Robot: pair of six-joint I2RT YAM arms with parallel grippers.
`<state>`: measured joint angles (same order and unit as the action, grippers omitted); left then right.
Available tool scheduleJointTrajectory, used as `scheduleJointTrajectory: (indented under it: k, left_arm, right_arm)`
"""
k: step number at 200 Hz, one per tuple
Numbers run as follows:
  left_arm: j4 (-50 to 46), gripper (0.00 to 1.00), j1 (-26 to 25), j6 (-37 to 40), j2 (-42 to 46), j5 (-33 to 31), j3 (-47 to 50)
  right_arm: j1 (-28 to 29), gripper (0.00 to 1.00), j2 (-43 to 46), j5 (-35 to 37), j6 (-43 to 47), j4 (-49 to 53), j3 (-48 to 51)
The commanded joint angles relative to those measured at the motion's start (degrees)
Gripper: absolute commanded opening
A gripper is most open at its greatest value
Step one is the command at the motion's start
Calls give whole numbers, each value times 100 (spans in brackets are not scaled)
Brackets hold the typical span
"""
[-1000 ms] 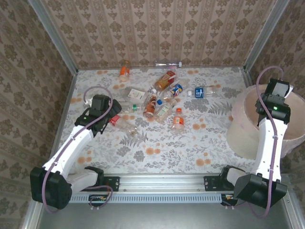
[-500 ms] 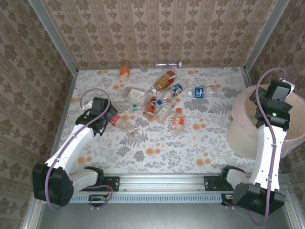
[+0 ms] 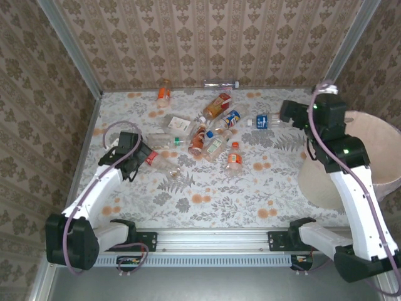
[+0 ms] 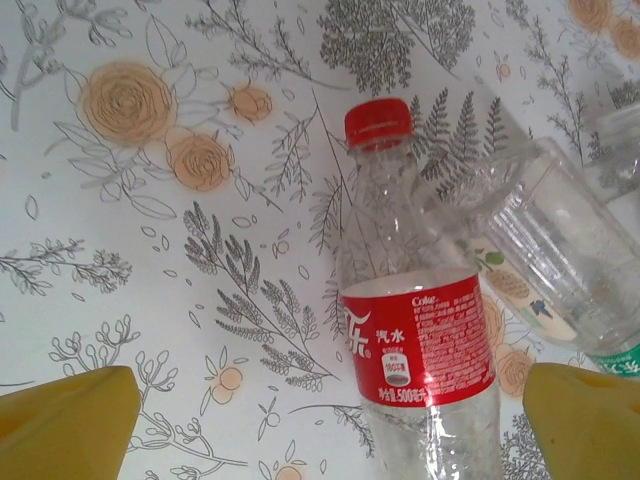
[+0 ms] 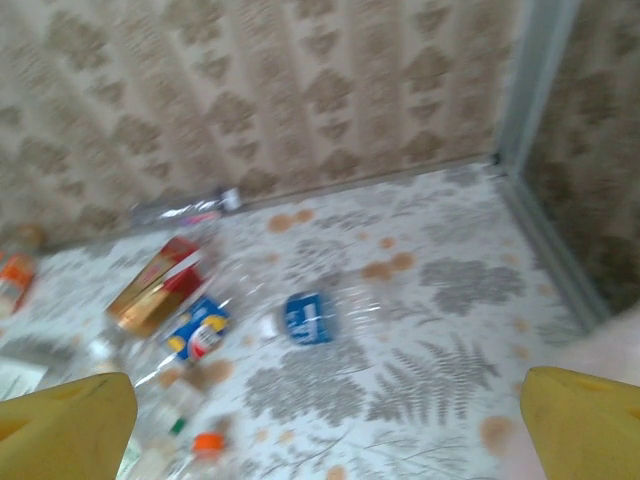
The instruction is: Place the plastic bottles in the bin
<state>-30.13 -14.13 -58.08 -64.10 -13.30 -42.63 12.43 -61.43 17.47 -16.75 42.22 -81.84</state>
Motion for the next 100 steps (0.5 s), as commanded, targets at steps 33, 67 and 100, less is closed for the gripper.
scheduleJointTrajectory:
  k: [33, 67, 100]
  left_arm:
    - [366, 100, 111, 4, 563, 23, 396]
    - [408, 100, 142, -1, 731, 41, 502]
    - [432, 100, 208, 34, 819, 150, 593]
  right_arm:
    - [966, 100, -895, -860, -557, -506, 472]
    - [1621, 100, -1108, -587, -1931, -1711, 1582]
    - [1916, 100, -1361, -199, -2806, -2261, 2454]
